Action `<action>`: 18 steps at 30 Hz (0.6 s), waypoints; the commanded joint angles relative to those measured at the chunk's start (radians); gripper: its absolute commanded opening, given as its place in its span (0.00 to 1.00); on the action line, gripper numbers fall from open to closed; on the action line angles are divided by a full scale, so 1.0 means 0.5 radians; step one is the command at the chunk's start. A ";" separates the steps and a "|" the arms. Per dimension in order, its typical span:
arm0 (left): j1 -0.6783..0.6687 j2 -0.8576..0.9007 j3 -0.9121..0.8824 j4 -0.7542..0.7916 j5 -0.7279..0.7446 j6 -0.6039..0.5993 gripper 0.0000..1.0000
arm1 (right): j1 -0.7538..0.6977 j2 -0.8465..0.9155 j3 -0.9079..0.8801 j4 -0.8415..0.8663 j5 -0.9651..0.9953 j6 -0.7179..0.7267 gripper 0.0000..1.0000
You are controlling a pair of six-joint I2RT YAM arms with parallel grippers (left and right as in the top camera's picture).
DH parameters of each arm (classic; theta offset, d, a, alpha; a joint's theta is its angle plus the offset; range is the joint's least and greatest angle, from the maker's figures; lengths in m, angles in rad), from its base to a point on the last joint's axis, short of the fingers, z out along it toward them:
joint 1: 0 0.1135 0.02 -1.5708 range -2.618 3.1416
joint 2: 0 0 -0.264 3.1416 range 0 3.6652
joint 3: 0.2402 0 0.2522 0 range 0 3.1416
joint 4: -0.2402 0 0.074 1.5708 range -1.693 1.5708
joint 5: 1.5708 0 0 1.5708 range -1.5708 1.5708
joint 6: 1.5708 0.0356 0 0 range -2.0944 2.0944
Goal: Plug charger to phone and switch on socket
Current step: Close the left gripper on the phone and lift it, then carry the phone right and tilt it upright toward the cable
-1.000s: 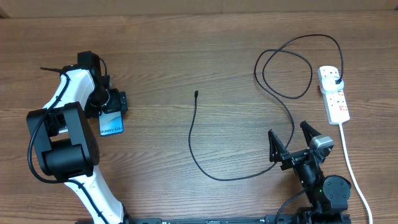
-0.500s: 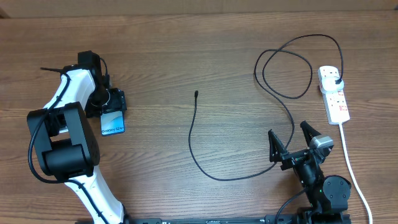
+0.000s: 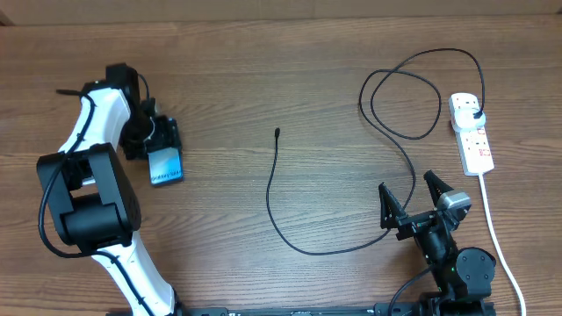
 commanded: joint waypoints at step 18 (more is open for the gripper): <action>-0.137 0.005 0.247 -0.062 1.012 -0.114 0.74 | -0.008 -0.024 -0.021 0.012 -0.010 -0.002 1.00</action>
